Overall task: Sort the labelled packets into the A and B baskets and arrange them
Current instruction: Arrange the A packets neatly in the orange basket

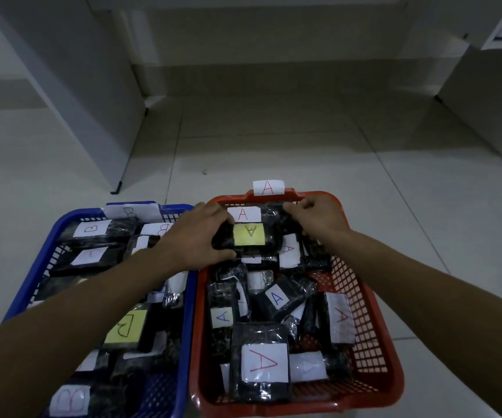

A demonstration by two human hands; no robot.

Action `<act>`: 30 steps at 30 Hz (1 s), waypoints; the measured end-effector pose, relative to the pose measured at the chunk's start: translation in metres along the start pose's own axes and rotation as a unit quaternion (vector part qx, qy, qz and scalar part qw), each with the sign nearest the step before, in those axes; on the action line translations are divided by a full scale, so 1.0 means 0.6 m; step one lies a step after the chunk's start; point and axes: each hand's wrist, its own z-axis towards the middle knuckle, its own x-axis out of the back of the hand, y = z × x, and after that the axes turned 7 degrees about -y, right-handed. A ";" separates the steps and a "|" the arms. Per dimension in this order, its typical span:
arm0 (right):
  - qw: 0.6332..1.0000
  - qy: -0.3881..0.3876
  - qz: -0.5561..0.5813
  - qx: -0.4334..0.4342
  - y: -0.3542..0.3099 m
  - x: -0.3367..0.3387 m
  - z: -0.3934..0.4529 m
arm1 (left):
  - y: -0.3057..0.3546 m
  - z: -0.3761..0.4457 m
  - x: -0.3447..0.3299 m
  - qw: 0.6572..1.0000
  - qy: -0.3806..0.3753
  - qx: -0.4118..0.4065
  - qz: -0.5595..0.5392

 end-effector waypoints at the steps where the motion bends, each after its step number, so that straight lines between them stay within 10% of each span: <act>1: 1.000 -0.004 -0.009 0.022 0.002 0.003 -0.004 | 0.002 0.001 -0.001 1.000 -0.013 0.008 0.021; 9: 0.963 -0.143 -0.225 0.049 0.021 0.054 -0.072 | 0.011 0.016 0.008 0.997 -0.034 0.016 0.073; 18: 0.802 -0.304 -0.512 0.051 0.058 0.069 -0.134 | 0.112 0.035 0.011 0.982 -0.070 -0.174 -0.006; 25: 0.813 -0.341 -0.470 0.042 0.050 0.083 -0.138 | 0.154 0.054 -0.017 0.964 -0.145 -0.219 -0.035; 30: 0.905 -0.208 -0.369 0.037 0.019 0.168 -0.124 | 0.164 0.052 -0.017 0.959 -0.132 -0.251 0.022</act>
